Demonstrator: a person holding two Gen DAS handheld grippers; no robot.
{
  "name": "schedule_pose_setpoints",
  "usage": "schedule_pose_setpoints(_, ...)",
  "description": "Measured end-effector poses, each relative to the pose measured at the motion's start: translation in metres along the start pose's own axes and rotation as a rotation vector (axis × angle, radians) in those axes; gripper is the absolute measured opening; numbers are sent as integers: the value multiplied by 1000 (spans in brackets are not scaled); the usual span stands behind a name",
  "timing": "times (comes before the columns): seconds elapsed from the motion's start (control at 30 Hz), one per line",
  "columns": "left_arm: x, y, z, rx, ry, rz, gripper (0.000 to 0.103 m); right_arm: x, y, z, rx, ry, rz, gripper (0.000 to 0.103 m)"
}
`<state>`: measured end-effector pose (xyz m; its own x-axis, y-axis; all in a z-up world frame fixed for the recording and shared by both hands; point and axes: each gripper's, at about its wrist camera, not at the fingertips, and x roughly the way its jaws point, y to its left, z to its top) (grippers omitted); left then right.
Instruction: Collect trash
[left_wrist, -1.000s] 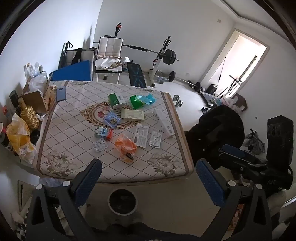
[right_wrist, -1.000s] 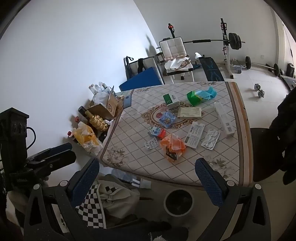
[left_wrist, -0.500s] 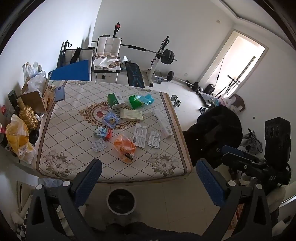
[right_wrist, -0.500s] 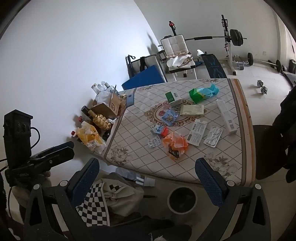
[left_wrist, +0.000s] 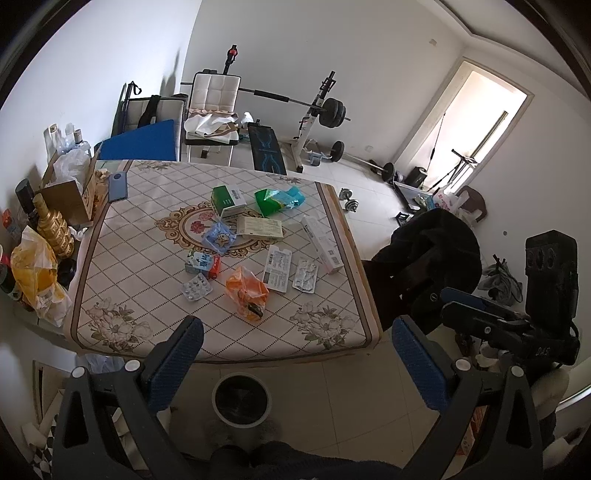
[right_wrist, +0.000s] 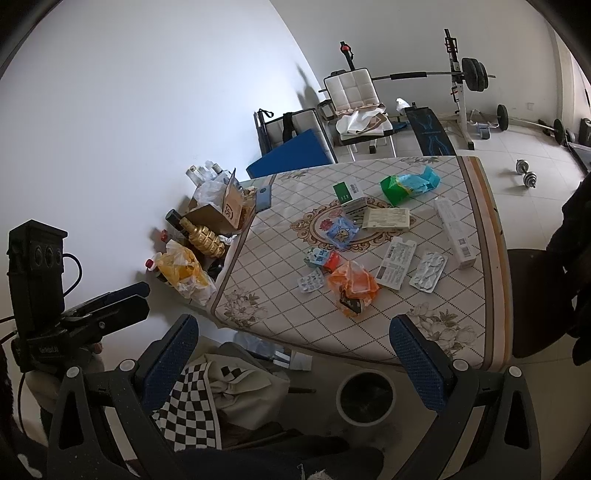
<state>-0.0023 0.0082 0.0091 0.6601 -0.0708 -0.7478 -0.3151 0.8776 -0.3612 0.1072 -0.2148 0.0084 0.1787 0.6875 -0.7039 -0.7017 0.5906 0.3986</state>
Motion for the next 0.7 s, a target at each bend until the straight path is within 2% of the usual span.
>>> schedule_pose_setpoints(0.7, 0, -13, -5, 17, 4, -6, 103, -2, 1, -4, -3, -2, -3, 103)
